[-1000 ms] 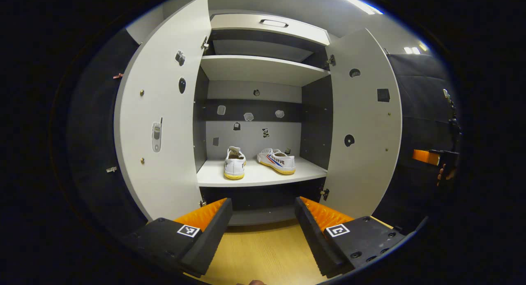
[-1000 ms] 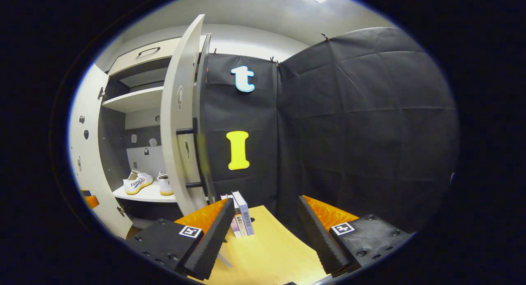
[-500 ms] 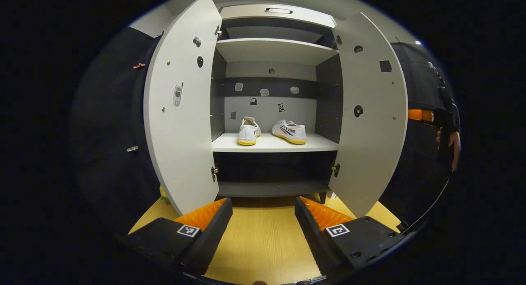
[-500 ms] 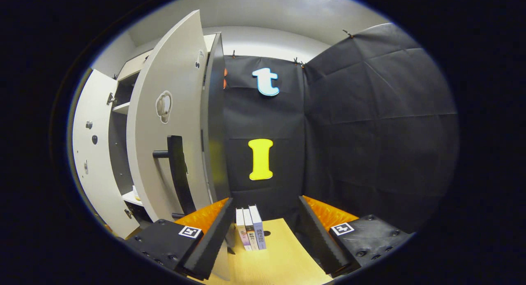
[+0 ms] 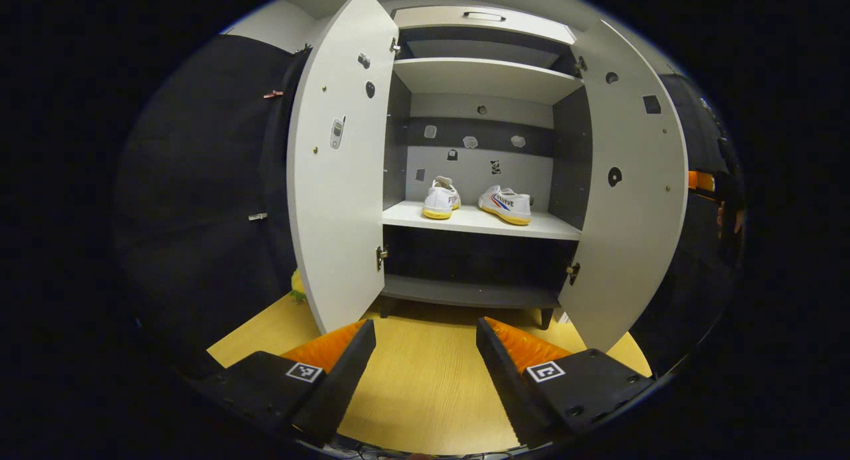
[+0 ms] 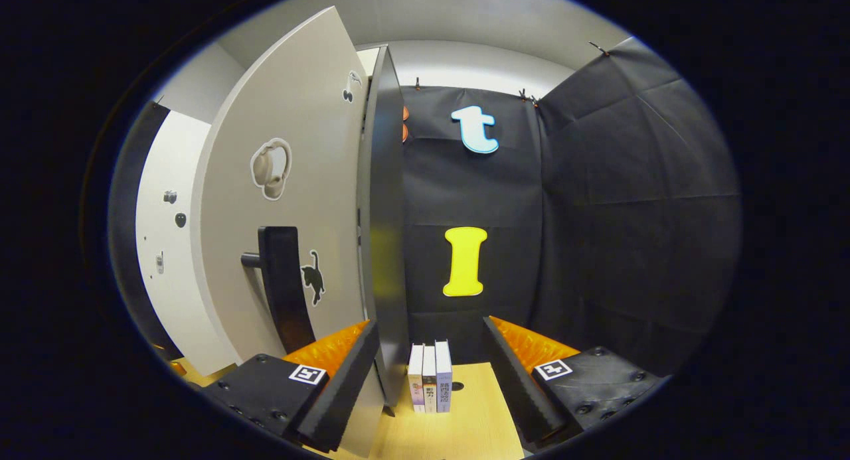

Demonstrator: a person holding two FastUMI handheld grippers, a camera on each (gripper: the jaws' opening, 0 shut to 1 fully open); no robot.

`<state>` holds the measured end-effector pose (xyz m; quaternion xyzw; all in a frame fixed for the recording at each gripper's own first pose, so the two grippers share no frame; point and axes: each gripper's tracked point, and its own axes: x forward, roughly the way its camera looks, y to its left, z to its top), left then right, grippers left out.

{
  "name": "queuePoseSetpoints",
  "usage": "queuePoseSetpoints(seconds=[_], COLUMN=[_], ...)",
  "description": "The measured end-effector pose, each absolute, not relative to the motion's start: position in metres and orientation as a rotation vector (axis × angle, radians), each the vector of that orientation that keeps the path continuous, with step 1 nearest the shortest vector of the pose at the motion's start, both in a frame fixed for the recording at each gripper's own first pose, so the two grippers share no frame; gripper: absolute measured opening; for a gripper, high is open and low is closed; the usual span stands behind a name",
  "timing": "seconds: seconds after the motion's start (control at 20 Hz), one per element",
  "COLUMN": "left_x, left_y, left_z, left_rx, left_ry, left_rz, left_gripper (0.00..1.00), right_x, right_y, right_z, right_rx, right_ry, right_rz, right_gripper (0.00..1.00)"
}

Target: Grab one shoe with the right hand and put it into the shoe cabinet, grab the other shoe with the left hand and put it into the shoe cabinet; then close the right door with the right hand and the left door with the left hand.

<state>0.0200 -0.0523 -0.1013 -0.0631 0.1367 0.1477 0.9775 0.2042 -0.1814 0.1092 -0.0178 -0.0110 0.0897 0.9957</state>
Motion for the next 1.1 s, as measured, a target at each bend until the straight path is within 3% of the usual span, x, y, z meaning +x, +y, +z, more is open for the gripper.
queuePoseSetpoints(seconds=[0.5,1.1], left_x=[0.003,-0.014], left_y=[-0.021,0.067], left_z=[-0.102,-0.094], left_rx=[-0.108,-0.121], left_ry=[0.308,0.288], left_rz=[0.331,0.340], left_gripper=[0.95,0.95], right_x=[0.201,0.181], right_y=[-0.165,-0.080], right_z=[0.105,0.093], right_rx=[-0.033,-0.027], right_ry=[0.022,0.037], right_rz=[0.152,0.115], right_gripper=[0.98,0.98])
